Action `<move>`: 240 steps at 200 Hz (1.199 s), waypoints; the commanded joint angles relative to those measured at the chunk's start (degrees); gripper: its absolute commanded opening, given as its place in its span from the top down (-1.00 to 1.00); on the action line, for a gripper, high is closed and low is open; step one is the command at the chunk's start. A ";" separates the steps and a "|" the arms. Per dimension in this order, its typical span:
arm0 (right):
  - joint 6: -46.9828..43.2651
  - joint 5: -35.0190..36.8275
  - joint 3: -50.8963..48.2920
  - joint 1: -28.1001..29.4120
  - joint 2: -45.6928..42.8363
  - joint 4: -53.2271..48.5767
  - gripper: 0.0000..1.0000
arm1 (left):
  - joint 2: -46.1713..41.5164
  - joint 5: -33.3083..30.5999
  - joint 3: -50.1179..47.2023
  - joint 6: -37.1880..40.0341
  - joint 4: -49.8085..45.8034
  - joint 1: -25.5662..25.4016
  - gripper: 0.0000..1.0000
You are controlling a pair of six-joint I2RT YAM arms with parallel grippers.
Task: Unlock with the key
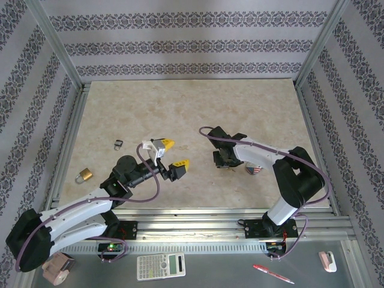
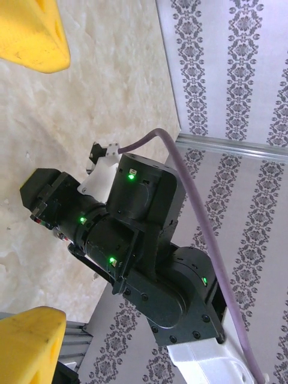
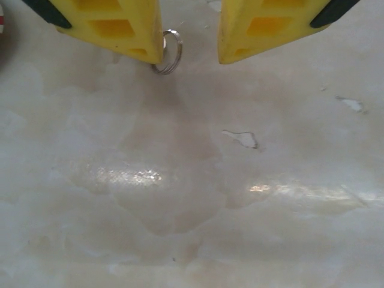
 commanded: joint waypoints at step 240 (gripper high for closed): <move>1.97 4.98 -2.07 0.99 0.41 -1.50 1.00 | -7.36 -5.91 -3.09 3.32 -9.04 -0.85 -0.99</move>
